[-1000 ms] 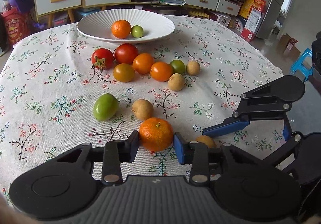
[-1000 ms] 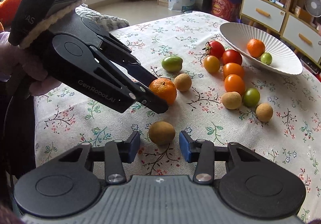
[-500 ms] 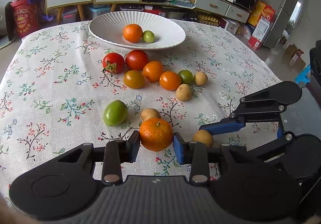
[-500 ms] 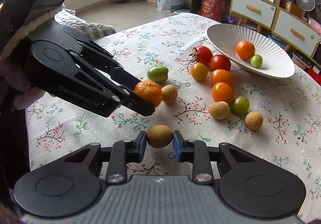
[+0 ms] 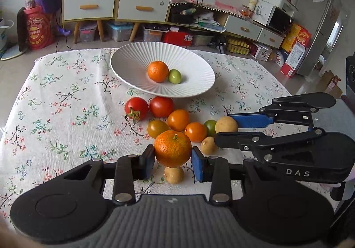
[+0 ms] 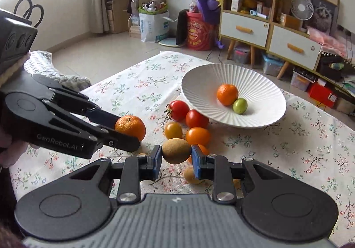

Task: Organize fruits
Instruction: 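Carry the mandarin and the brown fruit in both grippers over the bowl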

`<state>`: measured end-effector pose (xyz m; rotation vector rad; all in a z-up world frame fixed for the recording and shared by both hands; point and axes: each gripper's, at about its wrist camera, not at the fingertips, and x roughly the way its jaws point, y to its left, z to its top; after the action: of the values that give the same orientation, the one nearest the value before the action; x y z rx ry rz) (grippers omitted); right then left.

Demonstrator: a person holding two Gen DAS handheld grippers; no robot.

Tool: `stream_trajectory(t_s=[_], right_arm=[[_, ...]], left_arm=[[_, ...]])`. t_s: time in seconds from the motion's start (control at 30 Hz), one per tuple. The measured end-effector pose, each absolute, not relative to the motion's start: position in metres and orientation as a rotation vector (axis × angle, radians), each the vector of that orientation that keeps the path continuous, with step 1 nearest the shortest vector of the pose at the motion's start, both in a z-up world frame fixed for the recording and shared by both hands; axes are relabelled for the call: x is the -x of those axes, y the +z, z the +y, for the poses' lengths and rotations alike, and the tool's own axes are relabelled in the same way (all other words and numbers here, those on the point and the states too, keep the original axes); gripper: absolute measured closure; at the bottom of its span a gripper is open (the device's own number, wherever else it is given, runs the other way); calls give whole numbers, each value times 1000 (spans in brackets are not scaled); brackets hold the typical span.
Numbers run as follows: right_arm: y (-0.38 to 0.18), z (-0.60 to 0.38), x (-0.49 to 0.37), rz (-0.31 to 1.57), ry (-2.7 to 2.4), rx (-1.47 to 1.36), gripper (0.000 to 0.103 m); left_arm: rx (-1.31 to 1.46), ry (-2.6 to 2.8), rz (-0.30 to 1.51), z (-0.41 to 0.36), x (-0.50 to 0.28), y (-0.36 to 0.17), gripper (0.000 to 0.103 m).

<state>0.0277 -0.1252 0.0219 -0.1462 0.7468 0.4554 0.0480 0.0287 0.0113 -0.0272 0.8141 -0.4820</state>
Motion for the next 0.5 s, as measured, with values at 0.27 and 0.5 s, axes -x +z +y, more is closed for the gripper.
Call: stream_trajectory(t_s=[0.27,0.5], right_arm=[[28,-135,-58,694,374,99,77],[22,-147,-79,700,288,77,77]], left_arm=[[88,-451,758,19,-78,22,71],[104,-397,737,10,-102,20,71]])
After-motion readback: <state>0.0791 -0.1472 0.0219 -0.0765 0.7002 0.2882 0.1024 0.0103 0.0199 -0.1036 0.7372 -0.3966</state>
